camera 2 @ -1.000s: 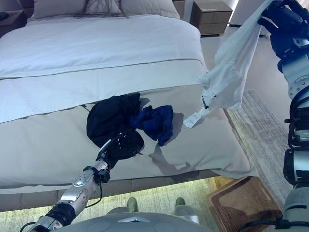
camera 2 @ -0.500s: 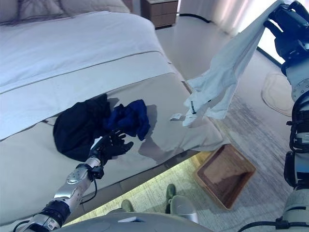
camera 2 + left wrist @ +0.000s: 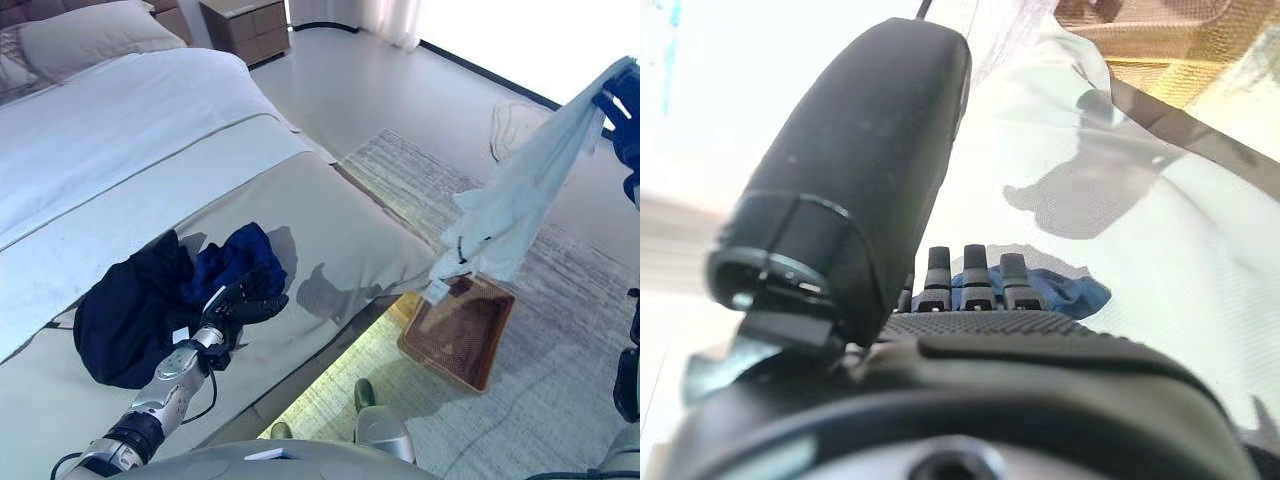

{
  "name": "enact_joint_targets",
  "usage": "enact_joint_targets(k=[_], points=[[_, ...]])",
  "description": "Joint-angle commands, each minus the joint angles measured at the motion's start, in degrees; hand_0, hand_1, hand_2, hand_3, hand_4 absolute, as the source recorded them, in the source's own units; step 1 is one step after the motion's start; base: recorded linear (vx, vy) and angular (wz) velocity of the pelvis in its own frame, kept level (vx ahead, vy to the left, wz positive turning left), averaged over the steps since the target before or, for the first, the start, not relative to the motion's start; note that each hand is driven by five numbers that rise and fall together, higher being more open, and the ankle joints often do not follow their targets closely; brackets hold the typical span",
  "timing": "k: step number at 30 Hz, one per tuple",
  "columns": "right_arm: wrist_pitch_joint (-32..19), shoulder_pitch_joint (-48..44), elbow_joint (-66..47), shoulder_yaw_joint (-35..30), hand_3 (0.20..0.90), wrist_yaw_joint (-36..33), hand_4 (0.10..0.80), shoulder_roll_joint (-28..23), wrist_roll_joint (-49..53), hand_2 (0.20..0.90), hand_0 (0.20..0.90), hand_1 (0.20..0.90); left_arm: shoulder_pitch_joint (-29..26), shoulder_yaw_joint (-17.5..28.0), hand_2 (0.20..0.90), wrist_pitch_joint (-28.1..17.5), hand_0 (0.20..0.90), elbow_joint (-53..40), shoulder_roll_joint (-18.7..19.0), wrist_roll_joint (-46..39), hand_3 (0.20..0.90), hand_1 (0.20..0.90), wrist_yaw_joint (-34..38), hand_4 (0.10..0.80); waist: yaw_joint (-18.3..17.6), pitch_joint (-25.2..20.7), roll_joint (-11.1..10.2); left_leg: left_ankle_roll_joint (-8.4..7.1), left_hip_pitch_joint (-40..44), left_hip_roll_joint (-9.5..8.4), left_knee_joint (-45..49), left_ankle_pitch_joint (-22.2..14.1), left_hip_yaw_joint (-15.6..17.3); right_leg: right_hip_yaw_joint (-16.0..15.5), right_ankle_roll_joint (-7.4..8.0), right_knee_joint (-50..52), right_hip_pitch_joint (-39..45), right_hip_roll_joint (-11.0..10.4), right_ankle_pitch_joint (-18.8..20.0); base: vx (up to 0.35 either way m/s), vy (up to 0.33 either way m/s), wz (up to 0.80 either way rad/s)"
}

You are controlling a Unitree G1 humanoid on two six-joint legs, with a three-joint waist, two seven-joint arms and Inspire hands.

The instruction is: Pick up the clothes from the bed and place them into the basket

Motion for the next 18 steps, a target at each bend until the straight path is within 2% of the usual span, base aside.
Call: enact_joint_targets(k=[1,8,18], points=[[-4.95,-6.14,-2.19,-6.24,0.200,2.82,0.100,-3.94,2.42,0.300,0.300,0.300,-2.15,0.60,0.900,-4.84,0.900,-2.28,3.51,-0.71,0.900,0.900,0.52,0.800,1.47,-5.29,-1.49,0.32,-2.49,-1.19,4.06,-4.05,0.43,-1.04,1.31,5.06,1.17,1.35,-4.46,0.005,-0.017,-0.12],[-2.25,-2.16,-1.48,-8.46,0.200,4.34,0.100,-4.51,1.99,0.300,0.300,0.300,-1.22,1.19,0.900,-4.18,0.900,-2.43,3.67,0.43,0.900,0.900,-0.37,0.800,0.54,-5.64,-1.73,0.31,-2.67,-0.93,5.13,-4.95,1.45,-0.15,1.24,3.80,0.99,1.66,-4.06,0.009,-0.042,-0.05],[0.36,4.83,-1.64,-10.50,0.200,6.01,0.100,0.16,-2.07,0.300,0.300,0.300,-0.46,0.65,0.900,-3.57,0.900,-2.45,3.33,0.97,0.900,0.900,-2.38,0.800,-0.99,-4.66,-0.85,-0.08,-2.48,0.04,6.73,-5.78,2.92,1.07,1.05,2.54,0.95,1.87,-3.27,0.009,-0.078,-0.08]])
